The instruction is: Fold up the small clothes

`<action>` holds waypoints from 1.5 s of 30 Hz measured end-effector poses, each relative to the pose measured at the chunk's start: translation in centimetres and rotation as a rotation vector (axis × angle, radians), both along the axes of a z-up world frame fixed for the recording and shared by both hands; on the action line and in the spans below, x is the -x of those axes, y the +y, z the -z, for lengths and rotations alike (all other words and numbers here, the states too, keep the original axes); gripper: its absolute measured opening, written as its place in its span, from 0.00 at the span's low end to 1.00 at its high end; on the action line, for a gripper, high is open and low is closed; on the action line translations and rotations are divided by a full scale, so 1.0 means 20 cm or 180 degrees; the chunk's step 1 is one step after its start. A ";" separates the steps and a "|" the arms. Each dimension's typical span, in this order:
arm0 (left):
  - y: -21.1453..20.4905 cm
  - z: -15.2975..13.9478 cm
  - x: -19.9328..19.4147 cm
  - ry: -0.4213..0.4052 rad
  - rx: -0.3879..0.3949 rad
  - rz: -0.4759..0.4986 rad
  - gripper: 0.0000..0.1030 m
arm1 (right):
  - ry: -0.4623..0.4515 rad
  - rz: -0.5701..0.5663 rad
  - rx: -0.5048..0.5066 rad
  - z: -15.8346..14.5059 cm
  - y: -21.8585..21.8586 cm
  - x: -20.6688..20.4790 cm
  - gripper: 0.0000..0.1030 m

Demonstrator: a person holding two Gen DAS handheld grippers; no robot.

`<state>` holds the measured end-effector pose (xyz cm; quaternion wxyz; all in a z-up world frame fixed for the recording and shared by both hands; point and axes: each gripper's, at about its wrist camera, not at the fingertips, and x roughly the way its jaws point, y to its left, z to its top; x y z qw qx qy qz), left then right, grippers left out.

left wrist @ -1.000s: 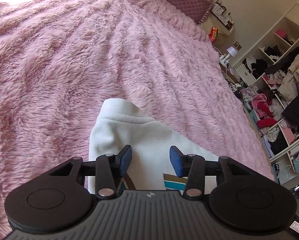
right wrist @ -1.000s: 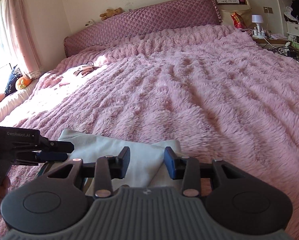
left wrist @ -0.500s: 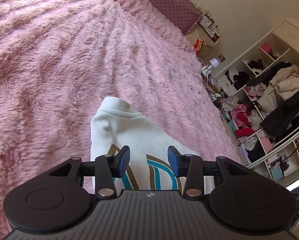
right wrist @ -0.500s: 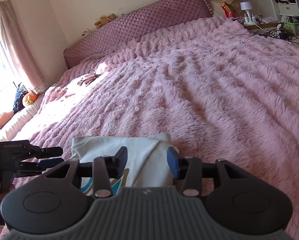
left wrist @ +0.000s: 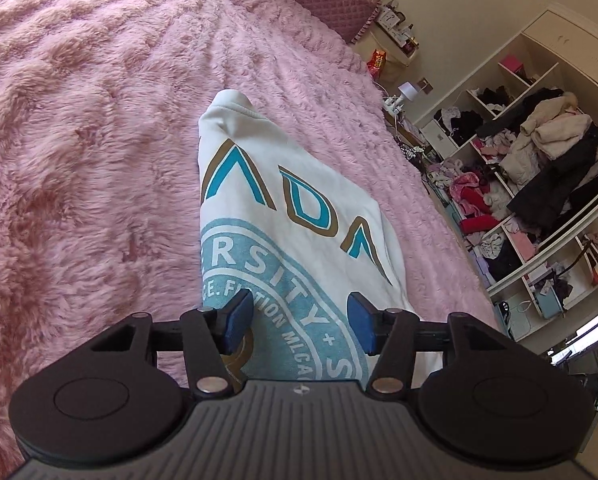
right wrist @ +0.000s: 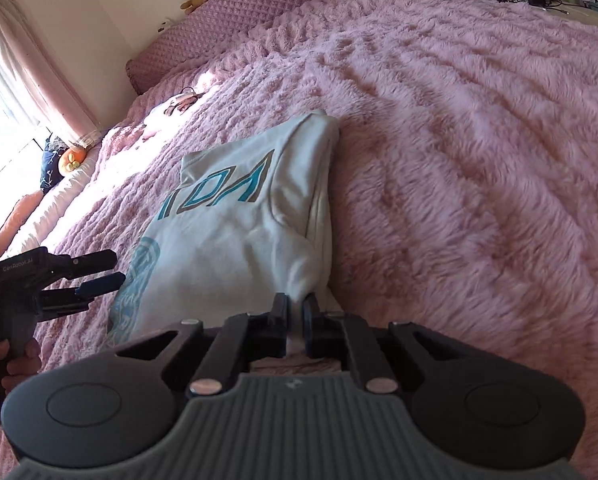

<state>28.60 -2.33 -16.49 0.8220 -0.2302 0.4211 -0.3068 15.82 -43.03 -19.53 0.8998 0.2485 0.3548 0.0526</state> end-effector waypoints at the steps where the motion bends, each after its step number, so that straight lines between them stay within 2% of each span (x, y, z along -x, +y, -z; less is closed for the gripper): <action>1: -0.01 0.00 0.00 -0.0023 -0.0038 0.0010 0.61 | -0.0061 0.0011 0.0018 -0.02 0.01 0.02 0.02; 3: -0.03 -0.01 0.00 -0.0091 -0.0121 0.0052 0.62 | -0.0185 0.0058 0.0095 -0.08 0.01 0.07 0.00; 4: -0.04 -0.01 0.02 -0.0152 -0.0191 0.0087 0.64 | -0.0159 0.0069 0.0108 -0.09 0.01 0.08 0.00; 7: -0.07 0.03 0.05 -0.0203 -0.0304 0.0148 0.64 | 0.0133 0.0087 0.0106 0.02 0.01 0.07 0.00; 9: -0.08 0.03 0.04 -0.0222 -0.0350 0.0157 0.64 | 0.0143 0.0112 0.0064 0.06 0.01 0.08 0.02; 10: -0.08 0.02 0.04 -0.0239 -0.0358 0.0169 0.64 | 0.0115 0.0140 0.0021 0.06 0.00 0.08 0.05; 11: -0.06 0.01 0.04 -0.0238 -0.0343 0.0183 0.64 | 0.0079 0.0179 -0.0039 0.04 -0.01 0.09 0.23; 12: -0.05 -0.01 0.03 -0.0226 -0.0296 0.0195 0.64 | 0.0007 0.0223 -0.0123 0.01 -0.04 0.10 0.39; 13: -0.03 -0.02 0.02 -0.0211 -0.0234 0.0203 0.65 | -0.0127 0.0246 -0.0211 -0.02 -0.07 0.11 0.42; 15: 0.03 -0.03 -0.02 -0.0176 -0.0116 0.0147 0.67 | -0.0310 0.0194 -0.0368 -0.07 -0.14 0.09 0.42; 18: 0.12 0.00 -0.09 0.0014 0.0160 0.0045 0.69 | -0.0324 0.0119 -0.0473 -0.10 -0.21 -0.04 0.42; 25: 0.23 0.17 -0.23 0.0583 0.0745 0.0045 0.69 | -0.0044 -0.0198 -0.0526 -0.02 -0.26 -0.32 0.42; 30: 0.27 0.28 -0.29 0.0814 0.0821 -0.0065 0.70 | 0.0085 -0.0266 -0.0656 0.07 -0.26 -0.44 0.44; 33: 0.26 0.36 -0.34 0.0971 0.0920 -0.0018 0.70 | 0.0135 -0.0287 -0.0741 0.13 -0.25 -0.48 0.47; 38: 0.19 0.42 -0.42 0.1122 0.1322 0.0070 0.75 | 0.0065 -0.0288 -0.0957 0.16 -0.23 -0.56 0.48; 40: 0.15 0.43 -0.45 0.1143 0.1320 0.0099 0.78 | 0.0062 -0.0307 -0.1073 0.17 -0.21 -0.60 0.49; 42: 0.09 0.43 -0.47 0.1135 0.1269 0.0157 0.78 | 0.0065 -0.0319 -0.1042 0.17 -0.19 -0.63 0.52; 45: 0.03 0.44 -0.50 0.1133 0.1310 0.0202 0.85 | 0.0046 -0.0385 -0.0998 0.17 -0.15 -0.68 0.59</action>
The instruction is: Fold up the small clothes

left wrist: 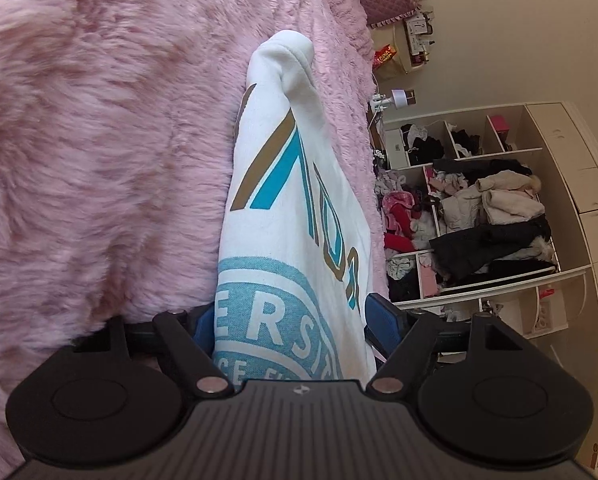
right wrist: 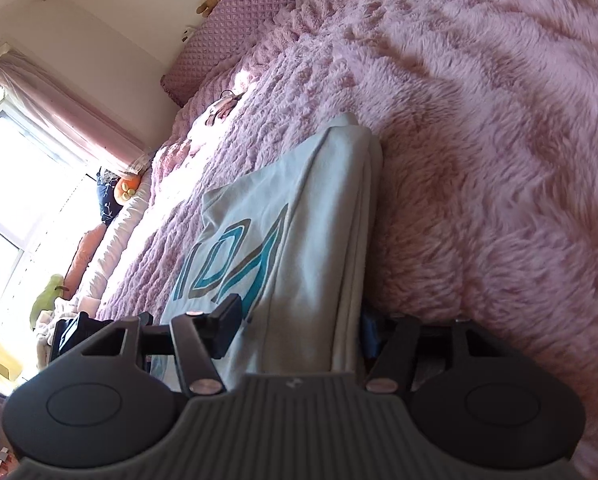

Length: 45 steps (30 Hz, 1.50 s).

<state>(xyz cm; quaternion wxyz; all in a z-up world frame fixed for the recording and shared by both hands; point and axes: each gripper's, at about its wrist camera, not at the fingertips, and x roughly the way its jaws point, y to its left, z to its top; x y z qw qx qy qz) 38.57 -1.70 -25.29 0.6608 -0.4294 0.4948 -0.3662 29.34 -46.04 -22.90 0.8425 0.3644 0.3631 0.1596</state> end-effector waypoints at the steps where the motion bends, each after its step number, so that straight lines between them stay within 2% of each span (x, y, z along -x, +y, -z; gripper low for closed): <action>1: -0.01 0.01 -0.01 0.0018 0.0022 0.0000 0.85 | -0.0004 -0.0021 -0.0007 0.00 0.01 -0.02 0.61; 10: -0.09 0.06 -0.08 0.0143 0.0179 -0.0016 0.86 | 0.0021 -0.0115 0.0135 -0.01 0.08 -0.11 0.63; 13: -0.09 0.06 -0.07 0.0119 0.0156 -0.0014 0.86 | 0.0015 -0.0130 0.0180 -0.02 0.09 -0.12 0.61; 15: -0.11 0.04 -0.06 0.0088 0.0099 -0.0031 0.85 | 0.0021 -0.0118 0.0214 -0.02 0.09 -0.11 0.56; 18: -0.13 -0.01 -0.04 -0.0047 -0.0157 -0.0009 0.66 | 0.0039 -0.0071 0.0278 -0.04 0.09 -0.10 0.46; 20: -0.14 -0.04 -0.01 -0.0134 -0.0325 -0.0001 0.46 | 0.0070 -0.0018 0.0308 -0.05 0.10 -0.10 0.41; 23: -0.13 -0.08 0.02 -0.0114 -0.0336 -0.0069 0.33 | 0.0125 0.0060 0.0327 -0.08 0.09 -0.10 0.33; 24: -0.13 -0.10 0.02 -0.0119 -0.0343 -0.0080 0.32 | 0.0137 0.0091 0.0338 -0.10 0.09 -0.10 0.31; 28: -0.14 -0.23 0.07 -0.0266 -0.0357 -0.0076 0.28 | 0.0112 0.0103 0.0441 -0.22 0.13 -0.09 0.29; 33: -0.10 -0.45 0.16 -0.0544 -0.0331 -0.0063 0.27 | -0.0077 0.0083 0.0486 -0.43 0.19 -0.03 0.28; 41: 0.22 -0.79 0.40 -0.0881 -0.0393 -0.0235 0.27 | -0.0415 -0.0202 0.0519 -0.77 0.46 0.12 0.26; 45: 0.37 -0.89 0.50 -0.0974 -0.0450 -0.0356 0.27 | -0.0548 -0.0350 0.0519 -0.87 0.63 0.20 0.26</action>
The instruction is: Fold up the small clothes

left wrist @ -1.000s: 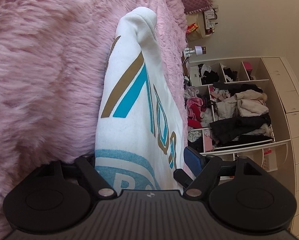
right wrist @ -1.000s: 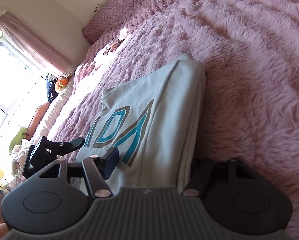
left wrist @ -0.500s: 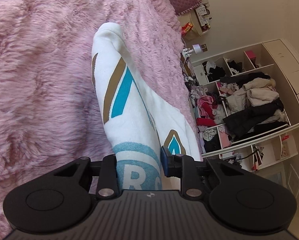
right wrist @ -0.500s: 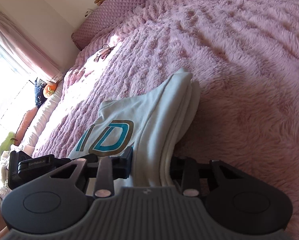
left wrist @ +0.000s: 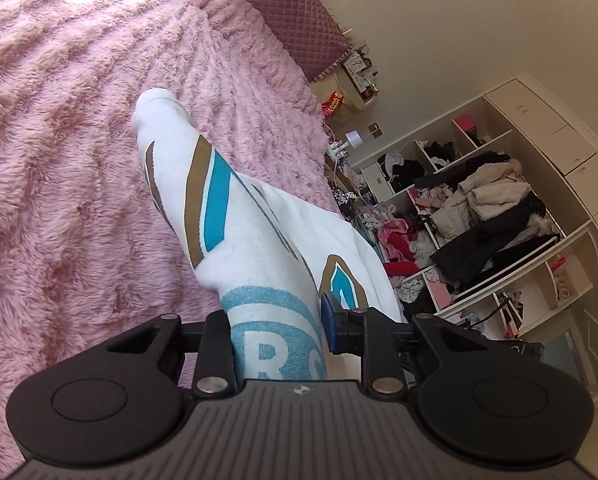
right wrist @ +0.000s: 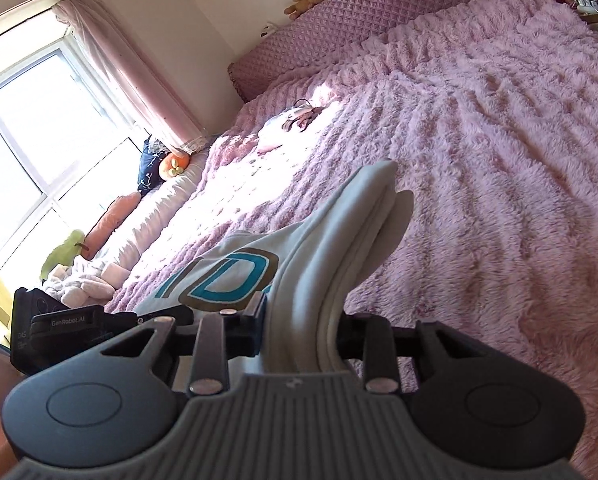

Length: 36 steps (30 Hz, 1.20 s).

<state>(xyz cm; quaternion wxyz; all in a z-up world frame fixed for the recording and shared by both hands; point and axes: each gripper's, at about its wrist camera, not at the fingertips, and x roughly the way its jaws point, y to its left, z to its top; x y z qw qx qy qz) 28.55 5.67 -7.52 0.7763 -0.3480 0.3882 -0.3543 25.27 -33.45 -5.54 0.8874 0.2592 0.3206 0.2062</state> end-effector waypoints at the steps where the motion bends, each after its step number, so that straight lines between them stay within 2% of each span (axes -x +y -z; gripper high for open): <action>1: 0.06 -0.01 0.03 -0.0025 -0.0021 -0.0032 0.27 | -0.0026 -0.0039 0.0003 -0.02 0.06 0.02 0.26; 5: 0.19 0.01 0.11 -0.0051 -0.0069 -0.0107 0.27 | -0.0083 -0.0144 0.0067 -0.03 0.22 0.10 0.26; 9: 0.28 0.12 0.15 0.0021 -0.0064 -0.0149 0.27 | 0.0032 -0.0221 0.0102 0.05 0.35 0.14 0.26; 13: 0.37 0.35 0.18 0.0195 0.0020 -0.0204 0.27 | 0.0201 -0.0271 0.0166 0.22 0.42 0.16 0.26; 18: 0.41 0.72 0.21 0.0562 -0.0015 -0.0297 0.27 | 0.0633 -0.0157 0.0251 0.56 0.43 0.17 0.24; 20: 0.45 0.82 0.22 0.0625 0.0177 -0.0348 0.35 | 0.0621 -0.0165 0.0284 0.64 0.41 0.20 0.25; 22: 0.49 0.88 0.22 0.0669 0.0431 -0.0398 0.37 | 0.0604 -0.0172 0.0229 0.68 0.38 0.21 0.30; 23: 0.50 0.88 0.21 0.0665 0.0455 -0.0396 0.37 | 0.0610 -0.0157 0.0222 0.69 0.37 0.21 0.36; 25: 0.52 0.85 0.20 0.0658 0.0397 -0.0373 0.36 | 0.0623 -0.0174 0.0213 0.69 0.34 0.21 0.37; 28: 0.59 0.74 0.23 0.0563 0.0118 -0.0348 0.36 | 0.0535 -0.0191 0.0369 0.62 0.32 0.23 0.38; 30: 0.66 0.64 0.26 0.0483 -0.0069 -0.0397 0.36 | 0.0396 -0.0225 0.0445 0.54 0.31 0.27 0.30; 33: 0.73 0.48 0.34 0.0295 -0.0262 -0.0526 0.36 | 0.0095 -0.0320 0.0619 0.40 0.33 0.38 0.30; 36: 0.66 0.31 0.46 -0.0068 -0.0571 -0.0520 0.36 | -0.0197 -0.0517 0.0764 0.29 0.41 0.49 0.30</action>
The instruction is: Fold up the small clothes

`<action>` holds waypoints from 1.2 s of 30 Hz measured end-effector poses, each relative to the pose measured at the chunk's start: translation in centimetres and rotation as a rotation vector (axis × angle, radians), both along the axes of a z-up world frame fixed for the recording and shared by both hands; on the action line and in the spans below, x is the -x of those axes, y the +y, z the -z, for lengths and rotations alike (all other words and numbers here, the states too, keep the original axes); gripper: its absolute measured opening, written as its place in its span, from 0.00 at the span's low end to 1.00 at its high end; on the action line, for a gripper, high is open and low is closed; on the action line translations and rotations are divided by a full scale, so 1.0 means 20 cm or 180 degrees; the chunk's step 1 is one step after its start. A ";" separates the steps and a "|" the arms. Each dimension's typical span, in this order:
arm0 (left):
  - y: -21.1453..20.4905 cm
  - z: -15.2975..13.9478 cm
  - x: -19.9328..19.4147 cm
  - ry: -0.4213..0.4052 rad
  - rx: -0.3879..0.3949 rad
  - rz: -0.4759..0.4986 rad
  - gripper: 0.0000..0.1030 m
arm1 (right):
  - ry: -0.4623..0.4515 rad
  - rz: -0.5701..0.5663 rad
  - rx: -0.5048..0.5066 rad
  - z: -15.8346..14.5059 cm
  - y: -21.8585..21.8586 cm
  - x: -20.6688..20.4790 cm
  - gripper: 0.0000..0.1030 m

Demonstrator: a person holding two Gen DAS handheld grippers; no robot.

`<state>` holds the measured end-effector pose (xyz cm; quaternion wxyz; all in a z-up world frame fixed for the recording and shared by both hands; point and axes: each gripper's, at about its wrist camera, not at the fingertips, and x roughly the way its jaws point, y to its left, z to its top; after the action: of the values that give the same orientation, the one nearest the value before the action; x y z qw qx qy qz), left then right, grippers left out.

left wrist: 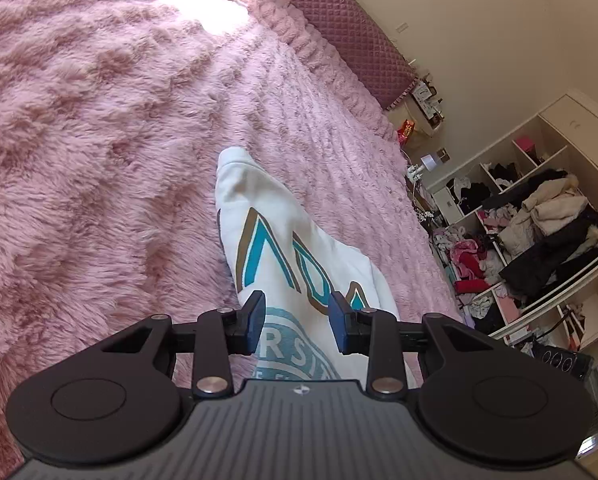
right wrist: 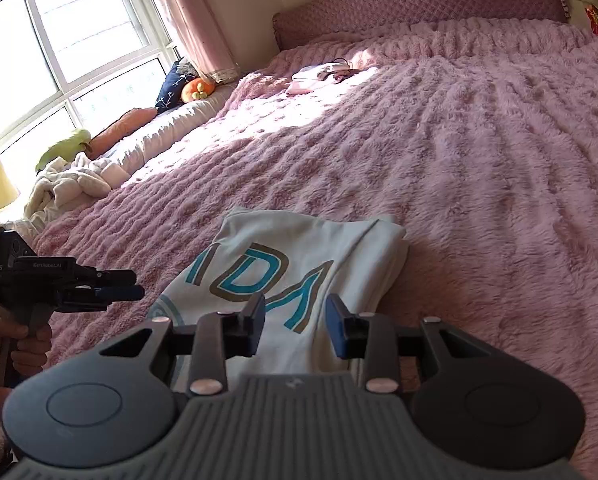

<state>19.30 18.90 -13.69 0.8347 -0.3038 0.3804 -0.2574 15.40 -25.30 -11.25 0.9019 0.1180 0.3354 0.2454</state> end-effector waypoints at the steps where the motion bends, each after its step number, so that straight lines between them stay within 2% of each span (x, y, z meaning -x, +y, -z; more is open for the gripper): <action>1: -0.05 -0.04 0.04 -0.0073 -0.0079 0.0043 0.36 | -0.0036 -0.0061 0.0043 -0.02 0.04 0.03 0.30; 4: -0.21 -0.08 0.14 -0.0242 -0.0190 0.0214 0.38 | -0.0076 -0.0185 0.0123 -0.01 0.13 0.08 0.30; 6: -0.30 -0.05 0.20 -0.0278 -0.0288 0.0281 0.45 | -0.0025 -0.0177 0.0194 0.04 0.17 0.09 0.30; 10: -0.39 0.10 0.24 -0.0039 -0.0405 0.0290 0.47 | 0.0210 -0.0073 0.0232 0.17 0.16 0.08 0.28; 12: -0.39 0.17 0.26 -0.0008 -0.0352 0.0229 0.47 | 0.0343 -0.0006 0.0211 0.25 0.13 0.09 0.18; 15: -0.38 0.21 0.25 0.0012 -0.0329 0.0212 0.47 | 0.0417 0.0043 0.0128 0.32 0.10 0.09 0.16; 19: -0.37 0.17 0.22 0.0052 -0.0304 0.0244 0.47 | 0.0451 0.0037 0.0100 0.31 0.09 0.07 0.15; 22: -0.38 0.06 0.15 -0.0128 -0.0255 0.0288 0.48 | 0.0344 0.0026 0.0037 0.23 0.10 0.03 0.22; 24: -0.38 0.00 0.07 -0.0267 -0.0286 0.0258 0.52 | 0.0204 0.0049 -0.0003 0.17 0.10 -0.02 0.30; 26: -0.39 -0.02 -0.04 -0.0348 -0.0360 0.0174 0.52 | 0.0073 0.0140 -0.0013 0.12 0.10 -0.13 0.30; 28: -0.38 0.00 -0.14 -0.0331 -0.0332 0.0116 0.52 | 0.0050 0.0257 -0.0104 0.11 0.08 -0.26 0.30; 32: -0.38 0.08 -0.27 -0.0230 -0.0389 0.0032 0.52 | 0.0232 0.0372 -0.0334 0.18 0.04 -0.50 0.31; 36: -0.38 0.18 -0.30 -0.0094 -0.0467 0.0016 0.52 | 0.0447 0.0456 -0.0207 0.30 0.05 -0.63 0.30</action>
<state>25.38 11.29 -17.28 0.8596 -0.2370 0.3866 -0.2353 27.99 -24.24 -17.22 0.8871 0.1877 0.3803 0.1822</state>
